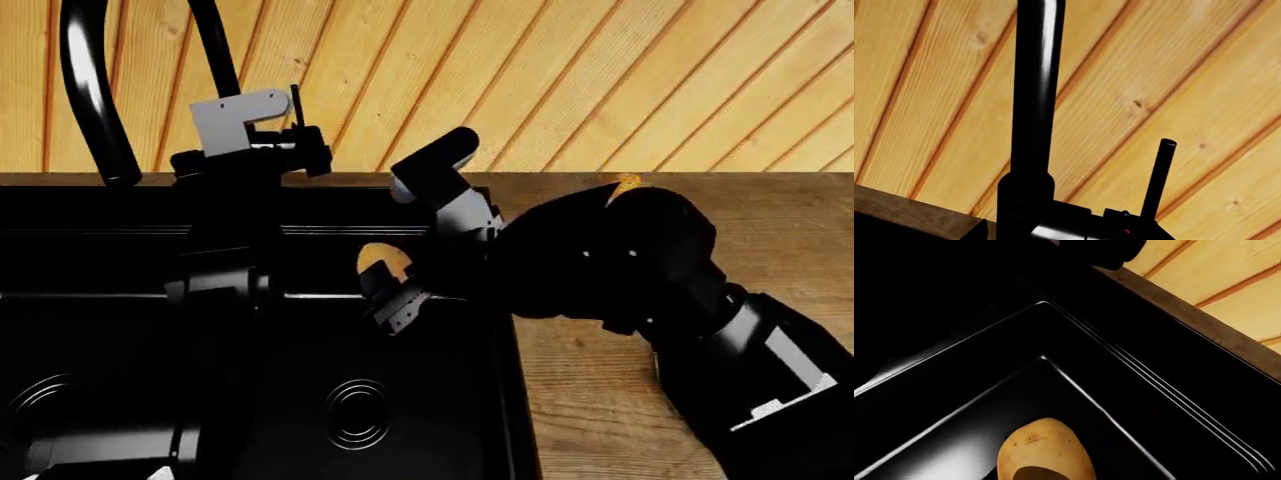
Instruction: Pick the potato from the counter and place it in the sink. Then turn on the sink faucet.
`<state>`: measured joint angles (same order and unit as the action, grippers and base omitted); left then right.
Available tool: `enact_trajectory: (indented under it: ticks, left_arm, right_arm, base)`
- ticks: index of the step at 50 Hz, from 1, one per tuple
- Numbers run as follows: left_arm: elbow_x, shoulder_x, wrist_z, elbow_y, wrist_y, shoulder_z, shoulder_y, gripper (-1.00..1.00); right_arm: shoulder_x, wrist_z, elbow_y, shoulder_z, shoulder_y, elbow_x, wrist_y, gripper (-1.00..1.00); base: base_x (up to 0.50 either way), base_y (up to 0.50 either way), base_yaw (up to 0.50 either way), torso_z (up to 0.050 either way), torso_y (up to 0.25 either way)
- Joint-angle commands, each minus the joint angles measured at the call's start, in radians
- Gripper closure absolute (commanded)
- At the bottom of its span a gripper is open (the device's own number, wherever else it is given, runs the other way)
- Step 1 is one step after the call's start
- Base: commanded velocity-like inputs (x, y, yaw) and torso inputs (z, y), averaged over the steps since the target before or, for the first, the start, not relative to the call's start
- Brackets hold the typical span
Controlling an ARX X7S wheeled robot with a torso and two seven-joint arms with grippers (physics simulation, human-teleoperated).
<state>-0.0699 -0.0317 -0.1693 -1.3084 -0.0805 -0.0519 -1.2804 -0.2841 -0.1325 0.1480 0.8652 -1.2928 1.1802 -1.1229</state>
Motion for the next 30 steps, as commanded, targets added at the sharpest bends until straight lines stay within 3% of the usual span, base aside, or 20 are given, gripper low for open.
enact_trajectory:
  ticks: [1,30]
  left_arm:
    - [0.033,0.002,0.007,0.000,0.003,-0.038,-0.002,-1.00]
    - [0.053,0.004,0.019,0.000,0.001,-0.060,0.003,-1.00]
  right_arm:
    - [0.054,0.150,0.081,0.112,0.004,-0.108,0.065,1.00]
    - [0.144,0.386,0.080,0.385,0.041,-0.246,0.131,1.00]
  base:
    - [0.00,0.00,0.00,0.000,0.000]
    - [0.00,0.00,0.00,0.000,0.000]
